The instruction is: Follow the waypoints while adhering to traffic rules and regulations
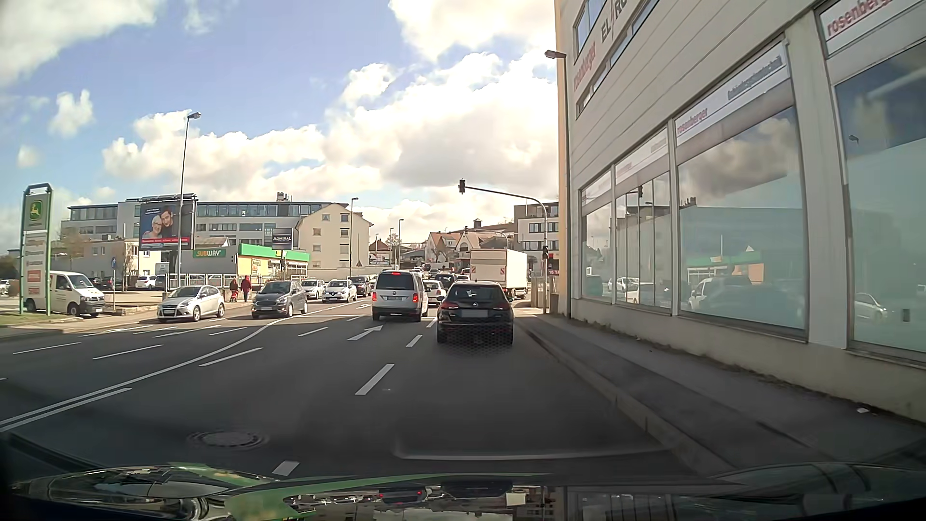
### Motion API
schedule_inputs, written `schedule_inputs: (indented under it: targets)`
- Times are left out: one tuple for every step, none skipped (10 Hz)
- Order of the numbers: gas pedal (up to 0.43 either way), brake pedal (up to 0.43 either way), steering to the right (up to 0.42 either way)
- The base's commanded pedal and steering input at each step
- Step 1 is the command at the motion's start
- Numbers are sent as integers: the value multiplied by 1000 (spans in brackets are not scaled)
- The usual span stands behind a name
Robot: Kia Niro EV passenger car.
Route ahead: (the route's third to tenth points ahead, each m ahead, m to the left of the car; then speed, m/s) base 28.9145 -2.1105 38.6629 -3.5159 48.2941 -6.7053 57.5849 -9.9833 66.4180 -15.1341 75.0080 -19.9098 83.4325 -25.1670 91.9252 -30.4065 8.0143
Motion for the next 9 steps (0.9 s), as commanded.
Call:
schedule_inputs:
  targets:
    - [39,0,-9]
    - [39,0,-9]
    - [28,0,-9]
    - [28,0,-9]
    - [28,0,-9]
    - [0,0,-8]
    - [0,0,-8]
    - [0,0,-7]
    - [0,0,-7]
